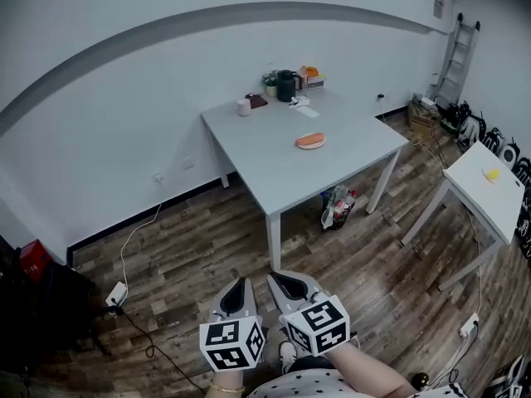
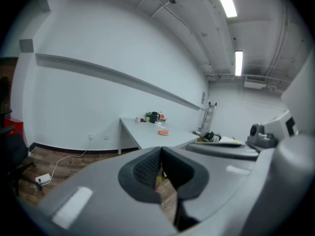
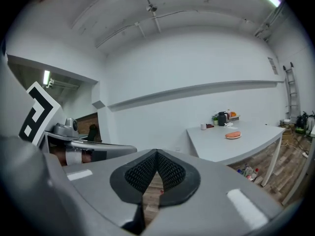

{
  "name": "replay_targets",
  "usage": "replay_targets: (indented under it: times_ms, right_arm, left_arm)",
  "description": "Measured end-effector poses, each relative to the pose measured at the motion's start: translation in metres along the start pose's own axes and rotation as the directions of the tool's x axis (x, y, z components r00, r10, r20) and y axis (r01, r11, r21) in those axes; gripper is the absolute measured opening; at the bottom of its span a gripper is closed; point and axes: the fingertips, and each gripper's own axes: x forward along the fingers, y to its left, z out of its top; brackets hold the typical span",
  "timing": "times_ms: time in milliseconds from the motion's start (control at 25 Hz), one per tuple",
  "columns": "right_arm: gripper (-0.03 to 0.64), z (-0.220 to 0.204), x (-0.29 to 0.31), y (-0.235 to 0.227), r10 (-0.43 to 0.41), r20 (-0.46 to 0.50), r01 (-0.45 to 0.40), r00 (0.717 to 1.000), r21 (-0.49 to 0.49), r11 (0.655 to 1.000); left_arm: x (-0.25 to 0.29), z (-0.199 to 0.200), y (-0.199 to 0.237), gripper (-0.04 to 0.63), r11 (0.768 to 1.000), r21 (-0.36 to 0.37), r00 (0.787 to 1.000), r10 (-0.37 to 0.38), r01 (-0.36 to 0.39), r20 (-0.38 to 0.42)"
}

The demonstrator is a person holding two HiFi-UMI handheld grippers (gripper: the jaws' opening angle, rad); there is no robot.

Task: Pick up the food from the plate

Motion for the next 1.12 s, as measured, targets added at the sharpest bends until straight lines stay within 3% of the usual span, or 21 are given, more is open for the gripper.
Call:
replay_targets:
  times_ms: [240, 640, 800, 1120]
  right_arm:
    - [-0.002, 0.020, 0.029, -0.076, -0.065, 0.022, 0.065, 0.998, 0.016, 0.998]
    - [-0.002, 0.019, 0.058, -0.192, -0.229, -0.004, 0.229, 0.973, 0.091, 0.969]
    - [0.000, 0.022, 0.090, -0.252, -0.292, -0.021, 0.293, 0.956, 0.102, 0.951]
    - [-0.002, 0.068, 0.177, -0.373, -0.380, -0.022, 0.380, 0.925, 0.098, 0.920]
  left_arm:
    - [0.085, 0.028, -0.024, 0.008, 0.998, 0.025, 0.998, -0.055, 0.055, 0.003]
    - [0.202, 0.030, -0.048, 0.008, 0.985, 0.037, 0.983, -0.164, 0.168, -0.085]
    - [0.272, 0.043, -0.055, 0.008, 0.974, 0.047, 0.971, -0.215, 0.221, -0.102]
    - [0.423, 0.098, -0.055, 0.008, 0.951, 0.072, 0.948, -0.290, 0.301, -0.129]
